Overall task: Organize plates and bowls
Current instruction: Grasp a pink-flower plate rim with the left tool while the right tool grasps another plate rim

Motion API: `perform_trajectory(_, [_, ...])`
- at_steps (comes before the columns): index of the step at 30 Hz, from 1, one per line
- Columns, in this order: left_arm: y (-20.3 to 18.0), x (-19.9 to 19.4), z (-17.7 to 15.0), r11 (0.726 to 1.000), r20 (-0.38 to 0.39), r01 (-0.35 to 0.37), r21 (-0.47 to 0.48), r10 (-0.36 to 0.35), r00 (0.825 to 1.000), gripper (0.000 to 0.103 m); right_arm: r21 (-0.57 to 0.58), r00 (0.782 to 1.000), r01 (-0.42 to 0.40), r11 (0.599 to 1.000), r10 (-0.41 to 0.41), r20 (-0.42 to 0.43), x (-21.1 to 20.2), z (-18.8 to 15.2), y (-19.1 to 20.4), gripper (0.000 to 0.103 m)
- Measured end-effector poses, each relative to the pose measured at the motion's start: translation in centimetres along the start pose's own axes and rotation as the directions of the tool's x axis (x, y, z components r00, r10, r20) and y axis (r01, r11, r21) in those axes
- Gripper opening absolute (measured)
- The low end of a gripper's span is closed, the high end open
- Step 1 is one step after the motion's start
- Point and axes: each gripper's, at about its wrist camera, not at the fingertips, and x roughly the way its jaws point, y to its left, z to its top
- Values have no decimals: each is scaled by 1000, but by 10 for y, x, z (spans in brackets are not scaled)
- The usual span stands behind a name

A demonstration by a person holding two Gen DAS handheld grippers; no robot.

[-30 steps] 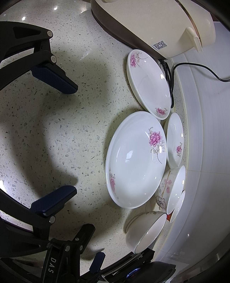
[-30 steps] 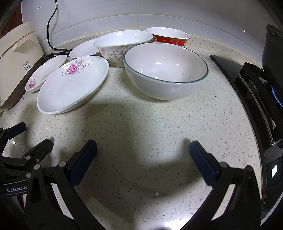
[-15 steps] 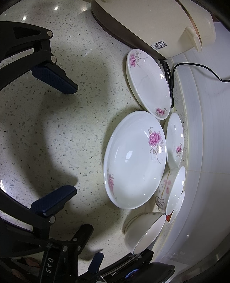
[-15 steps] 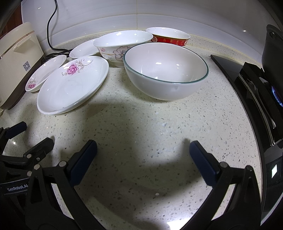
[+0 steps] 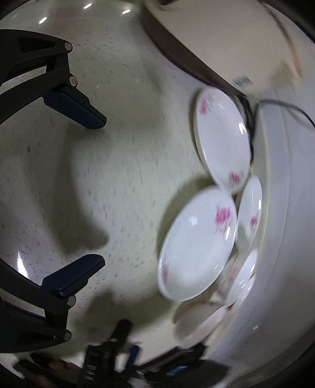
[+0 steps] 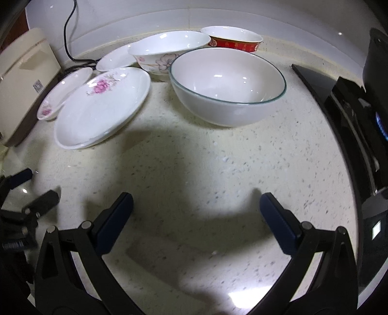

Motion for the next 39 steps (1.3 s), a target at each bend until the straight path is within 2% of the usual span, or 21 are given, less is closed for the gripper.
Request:
perform_trajectory(1, [10,-2,5,999,-9,28,-46,-28,1000,103,10,1000,-27,1000,27,-2,-1,0,2,103])
perform_trajectory(2, [24,-4,14,991,-6,67,-115,-68,998,103,33,995,-98,995,99,-9,-4,3,4,102])
perform_trajectory(4, [39,-6,29,976,10,106,-190,-106,994,103,54,987,-159,986,160,-4,-7,10,8,100])
perform_trajectory(7, [49,3,51,949,6,161,-270,-165,986,103,85,983,-185,979,185,15,-4,32,14,100])
perform_trajectory(9, [49,10,61,933,-4,193,-303,-204,979,103,130,977,-213,968,214,9,1,42,15,93])
perform_trajectory(11, [42,19,69,933,-28,204,-297,-221,975,100,171,969,-242,955,247,-11,11,53,20,87])
perform_trajectory(12, [37,23,74,937,-43,207,-281,-228,973,95,180,967,-246,952,254,-18,15,57,24,84])
perform_trajectory(17, [22,40,90,938,-56,216,-270,-240,969,85,219,971,-225,949,238,-33,35,76,38,73])
perform_trajectory(19, [21,42,95,940,-49,216,-263,-236,970,77,228,975,-209,951,220,-25,43,81,41,68])
perform_trajectory(21, [18,44,98,939,-43,226,-259,-244,969,59,247,976,-202,948,217,-32,50,88,43,53])
perform_trajectory(23, [14,51,102,938,-36,228,-262,-246,969,48,275,978,-193,942,209,-28,52,91,39,49])
perform_trajectory(24, [13,52,103,934,-30,234,-270,-252,967,43,294,978,-194,936,208,-18,53,92,36,44])
perform_trajectory(27, [11,56,105,925,-18,247,-289,-263,965,38,321,978,-194,927,209,-13,57,92,28,28])
perform_trajectory(28, [11,56,104,926,-12,245,-288,-260,966,38,335,976,-202,920,218,-10,57,91,24,26])
perform_trajectory(30, [8,56,104,943,-15,216,-254,-227,974,27,348,975,-205,915,221,-8,59,89,19,17])
perform_trajectory(33, [12,53,99,948,-25,207,-241,-219,975,18,338,974,-209,917,227,-15,58,86,18,16])
perform_trajectory(39, [12,38,83,965,-18,170,-199,-177,984,17,295,967,-233,927,253,-29,52,76,22,16])
